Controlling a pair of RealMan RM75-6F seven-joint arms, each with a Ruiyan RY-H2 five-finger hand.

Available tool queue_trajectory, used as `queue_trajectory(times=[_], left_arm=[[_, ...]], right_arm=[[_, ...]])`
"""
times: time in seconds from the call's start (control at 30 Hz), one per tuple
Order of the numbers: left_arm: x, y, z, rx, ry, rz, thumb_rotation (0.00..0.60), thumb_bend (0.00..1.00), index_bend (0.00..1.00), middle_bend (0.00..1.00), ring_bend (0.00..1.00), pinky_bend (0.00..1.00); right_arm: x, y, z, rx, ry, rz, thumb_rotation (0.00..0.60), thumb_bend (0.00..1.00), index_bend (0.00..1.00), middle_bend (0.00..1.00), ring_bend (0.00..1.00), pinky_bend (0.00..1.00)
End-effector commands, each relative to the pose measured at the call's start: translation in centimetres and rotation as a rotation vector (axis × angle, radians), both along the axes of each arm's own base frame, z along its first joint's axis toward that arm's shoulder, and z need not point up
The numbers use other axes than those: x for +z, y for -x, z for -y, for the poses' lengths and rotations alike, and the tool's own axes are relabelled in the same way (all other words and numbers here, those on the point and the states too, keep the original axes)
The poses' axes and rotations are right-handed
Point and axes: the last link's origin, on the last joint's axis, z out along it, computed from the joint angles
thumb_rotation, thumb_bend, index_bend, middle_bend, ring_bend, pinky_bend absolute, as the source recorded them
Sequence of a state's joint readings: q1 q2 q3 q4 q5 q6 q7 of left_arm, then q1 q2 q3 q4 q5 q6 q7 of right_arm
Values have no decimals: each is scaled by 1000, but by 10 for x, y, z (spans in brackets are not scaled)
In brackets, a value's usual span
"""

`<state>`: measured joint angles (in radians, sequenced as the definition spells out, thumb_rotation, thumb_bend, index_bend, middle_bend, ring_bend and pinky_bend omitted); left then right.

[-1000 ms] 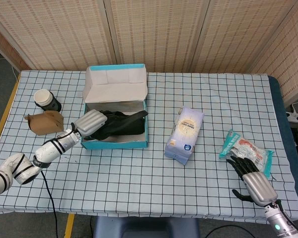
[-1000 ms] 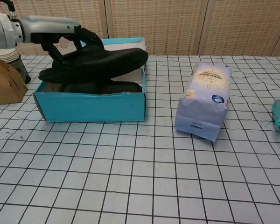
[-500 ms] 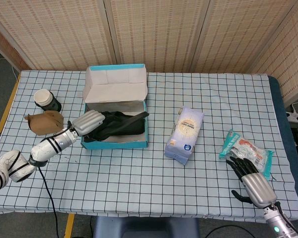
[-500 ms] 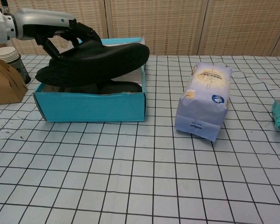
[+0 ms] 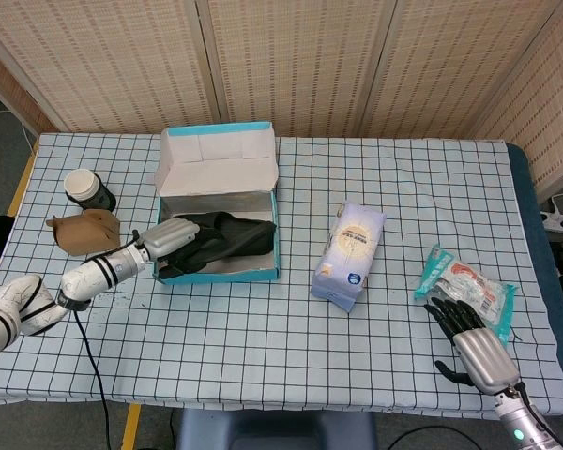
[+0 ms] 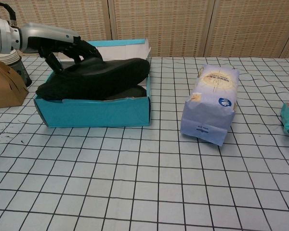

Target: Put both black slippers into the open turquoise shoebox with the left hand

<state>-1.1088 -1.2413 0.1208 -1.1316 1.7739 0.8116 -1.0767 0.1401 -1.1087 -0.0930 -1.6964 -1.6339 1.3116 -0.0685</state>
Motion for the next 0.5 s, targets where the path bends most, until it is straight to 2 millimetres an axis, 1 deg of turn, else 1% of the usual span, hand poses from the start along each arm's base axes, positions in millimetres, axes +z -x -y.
queue_trajectory(times=[0.03,0.27,0.5], left_arm=[[-3,2,-3,12,18,-38,600,1000,558,721,531,611],[-20,8,-7,23,40,-81,600,1000,561,722,532,613],[-27,8,-12,47,61,-92,600,1000,565,726,532,613]], right_arm=[[0,0,0,0,2,0,600,180,0,0,0,0],[1,0,0,-1,7,0,600,180,0,0,0,0],[1,1,1,-6,10,-1,600,181,0,0,0,0]])
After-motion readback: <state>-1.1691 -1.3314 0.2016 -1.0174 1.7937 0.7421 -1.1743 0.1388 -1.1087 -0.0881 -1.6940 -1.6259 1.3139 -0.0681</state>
